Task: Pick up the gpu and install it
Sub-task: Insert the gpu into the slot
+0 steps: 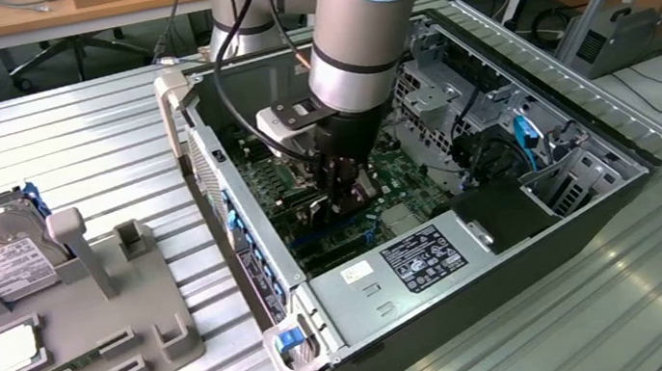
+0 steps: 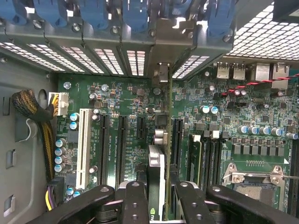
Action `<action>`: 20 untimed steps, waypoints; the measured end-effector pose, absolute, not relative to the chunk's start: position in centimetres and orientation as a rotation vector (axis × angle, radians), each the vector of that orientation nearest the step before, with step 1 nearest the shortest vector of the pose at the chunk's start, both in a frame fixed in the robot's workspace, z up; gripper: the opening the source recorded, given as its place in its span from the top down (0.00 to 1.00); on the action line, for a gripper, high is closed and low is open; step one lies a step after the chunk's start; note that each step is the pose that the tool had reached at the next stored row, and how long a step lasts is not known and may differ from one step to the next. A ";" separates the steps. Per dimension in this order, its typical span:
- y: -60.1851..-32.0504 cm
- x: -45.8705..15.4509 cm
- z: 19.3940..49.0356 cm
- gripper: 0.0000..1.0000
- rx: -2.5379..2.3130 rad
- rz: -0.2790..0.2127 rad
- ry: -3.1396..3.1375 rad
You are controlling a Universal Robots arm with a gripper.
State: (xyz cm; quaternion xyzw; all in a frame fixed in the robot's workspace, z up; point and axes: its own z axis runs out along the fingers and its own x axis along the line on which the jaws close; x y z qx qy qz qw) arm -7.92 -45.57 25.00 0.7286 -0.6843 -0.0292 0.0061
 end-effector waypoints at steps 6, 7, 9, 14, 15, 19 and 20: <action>-45.6 -8.1 25.0 0.73 2.281 -0.089 -2.143; -45.6 -8.1 25.0 0.73 2.281 -0.089 -2.142; -45.6 -8.1 25.0 0.73 2.281 -0.089 -2.142; -45.6 -8.2 24.9 0.73 2.283 -0.084 -2.145; -45.6 -8.3 24.9 0.73 2.284 -0.082 -2.146; -45.6 -8.2 24.9 0.73 2.285 -0.080 -2.147; -45.6 -8.2 24.9 0.73 2.285 -0.080 -2.147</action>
